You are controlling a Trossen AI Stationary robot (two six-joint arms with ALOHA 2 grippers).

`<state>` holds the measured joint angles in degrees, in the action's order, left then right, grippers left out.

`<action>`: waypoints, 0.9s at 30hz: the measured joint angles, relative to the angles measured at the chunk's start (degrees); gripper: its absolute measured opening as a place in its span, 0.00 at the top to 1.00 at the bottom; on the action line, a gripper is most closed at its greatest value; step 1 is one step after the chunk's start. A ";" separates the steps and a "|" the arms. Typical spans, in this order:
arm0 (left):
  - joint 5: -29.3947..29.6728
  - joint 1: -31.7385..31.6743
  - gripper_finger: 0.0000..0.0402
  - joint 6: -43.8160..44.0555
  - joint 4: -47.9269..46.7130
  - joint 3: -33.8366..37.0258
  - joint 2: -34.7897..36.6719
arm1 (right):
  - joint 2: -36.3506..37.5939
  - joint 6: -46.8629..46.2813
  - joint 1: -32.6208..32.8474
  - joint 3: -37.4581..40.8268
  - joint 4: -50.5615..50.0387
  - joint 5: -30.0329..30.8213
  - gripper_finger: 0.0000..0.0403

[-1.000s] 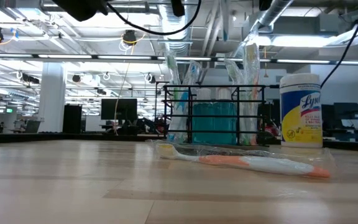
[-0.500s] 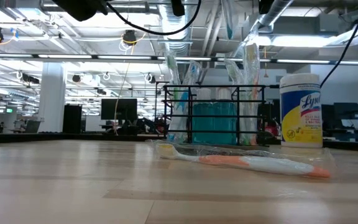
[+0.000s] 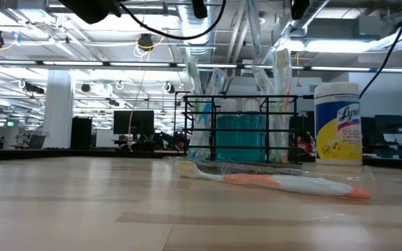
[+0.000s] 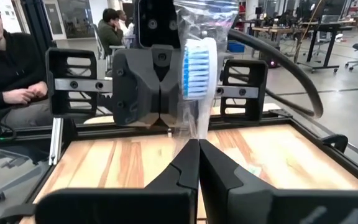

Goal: Pick & Place toothbrushing station
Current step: Put the blue toothbrush into the wire organizer

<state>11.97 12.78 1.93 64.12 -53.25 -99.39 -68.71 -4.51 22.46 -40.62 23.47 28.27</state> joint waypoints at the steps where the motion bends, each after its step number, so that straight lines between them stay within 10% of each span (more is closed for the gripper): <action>1: 0.00 0.00 1.00 -0.02 -0.09 0.00 0.00 | 0.00 0.00 0.00 0.00 -0.11 0.00 1.00; 27: -0.11 1.56 0.78 -0.34 -1.75 0.00 0.00 | 0.10 1.51 0.72 0.00 1.01 0.04 1.00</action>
<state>11.86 14.33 1.58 62.37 -53.25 -99.39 -68.61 -3.01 23.18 -40.62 24.48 28.32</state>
